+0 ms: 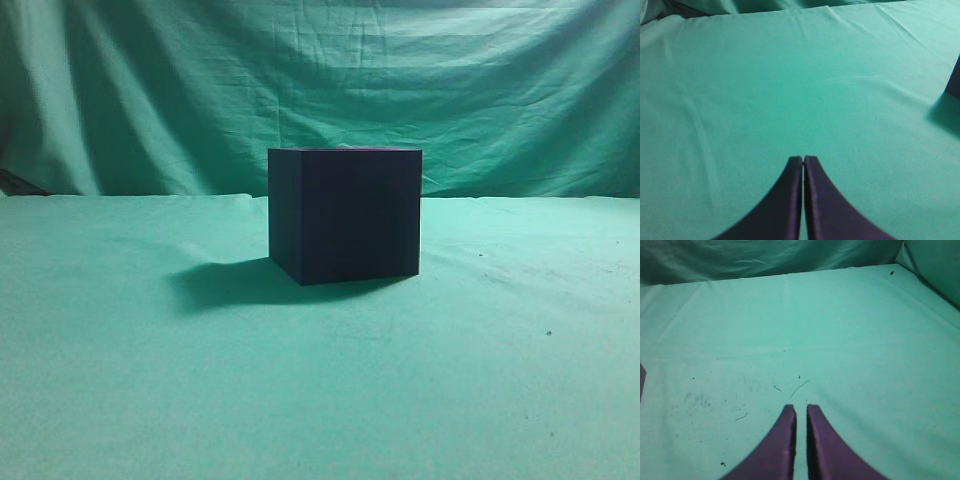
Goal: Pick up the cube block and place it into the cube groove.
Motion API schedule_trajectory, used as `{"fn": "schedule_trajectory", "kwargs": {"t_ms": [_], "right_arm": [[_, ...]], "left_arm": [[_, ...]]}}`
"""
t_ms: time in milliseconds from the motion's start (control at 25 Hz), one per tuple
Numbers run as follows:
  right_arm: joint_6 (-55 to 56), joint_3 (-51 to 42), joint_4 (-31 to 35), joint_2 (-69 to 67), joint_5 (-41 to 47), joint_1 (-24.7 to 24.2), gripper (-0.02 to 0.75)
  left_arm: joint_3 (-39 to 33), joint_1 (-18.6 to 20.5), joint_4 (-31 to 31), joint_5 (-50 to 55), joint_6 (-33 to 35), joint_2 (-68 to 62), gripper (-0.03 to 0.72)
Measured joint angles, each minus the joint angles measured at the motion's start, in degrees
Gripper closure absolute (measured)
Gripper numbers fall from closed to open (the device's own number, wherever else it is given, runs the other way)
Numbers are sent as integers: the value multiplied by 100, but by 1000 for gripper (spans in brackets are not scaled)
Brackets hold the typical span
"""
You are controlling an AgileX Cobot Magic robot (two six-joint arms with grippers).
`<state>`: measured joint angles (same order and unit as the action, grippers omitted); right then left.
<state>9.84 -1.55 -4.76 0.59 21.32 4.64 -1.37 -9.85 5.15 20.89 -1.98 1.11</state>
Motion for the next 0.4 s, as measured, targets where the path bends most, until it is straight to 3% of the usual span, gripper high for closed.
{"fn": "schedule_trajectory", "kwargs": {"t_ms": [400], "right_arm": [[0,0,0,0,0,0,672]], "left_arm": [[0,0,0,0,0,0,688]]}}
